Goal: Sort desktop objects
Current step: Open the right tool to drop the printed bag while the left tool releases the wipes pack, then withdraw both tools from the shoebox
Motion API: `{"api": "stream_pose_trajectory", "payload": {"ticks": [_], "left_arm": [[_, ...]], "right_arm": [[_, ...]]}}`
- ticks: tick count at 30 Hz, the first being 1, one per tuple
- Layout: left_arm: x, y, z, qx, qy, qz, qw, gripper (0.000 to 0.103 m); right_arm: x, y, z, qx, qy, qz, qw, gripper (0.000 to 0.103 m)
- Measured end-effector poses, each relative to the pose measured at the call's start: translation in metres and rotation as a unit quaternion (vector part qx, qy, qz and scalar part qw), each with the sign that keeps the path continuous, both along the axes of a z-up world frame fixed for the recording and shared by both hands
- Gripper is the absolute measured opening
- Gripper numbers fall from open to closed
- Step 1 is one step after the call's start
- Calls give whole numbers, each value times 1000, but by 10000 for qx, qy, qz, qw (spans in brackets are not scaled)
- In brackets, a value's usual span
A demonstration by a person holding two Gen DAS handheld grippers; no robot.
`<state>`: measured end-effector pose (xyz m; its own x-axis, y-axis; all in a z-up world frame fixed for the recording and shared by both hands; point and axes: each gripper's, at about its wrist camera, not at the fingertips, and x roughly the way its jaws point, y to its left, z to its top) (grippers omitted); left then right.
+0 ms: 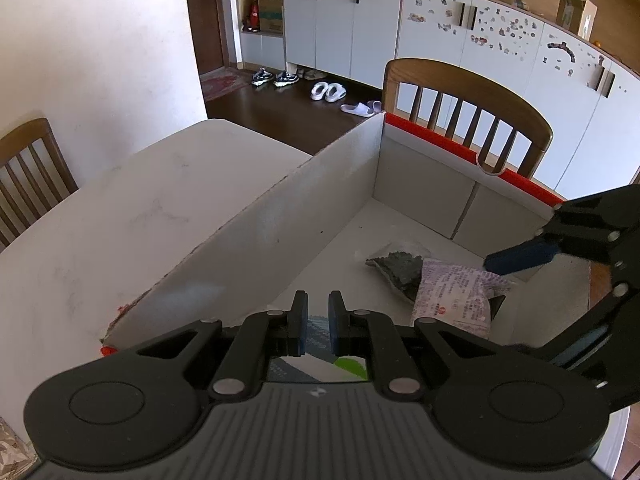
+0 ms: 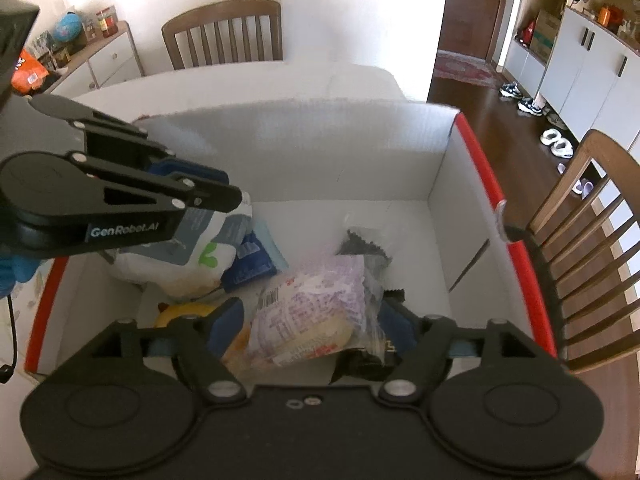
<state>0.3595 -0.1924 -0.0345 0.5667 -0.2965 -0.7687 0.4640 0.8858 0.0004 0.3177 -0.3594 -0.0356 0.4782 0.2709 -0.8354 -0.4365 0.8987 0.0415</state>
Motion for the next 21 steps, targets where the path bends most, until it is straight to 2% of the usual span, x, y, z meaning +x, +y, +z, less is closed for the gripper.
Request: {"api": "stream_pose_trajectory", "payload": {"ticks": [21], "left_arm": [[-33, 21, 35, -304, -81, -124, 9994, 10]], "right_arm": [[-38, -9, 52, 367, -352, 1, 9987, 79]]}}
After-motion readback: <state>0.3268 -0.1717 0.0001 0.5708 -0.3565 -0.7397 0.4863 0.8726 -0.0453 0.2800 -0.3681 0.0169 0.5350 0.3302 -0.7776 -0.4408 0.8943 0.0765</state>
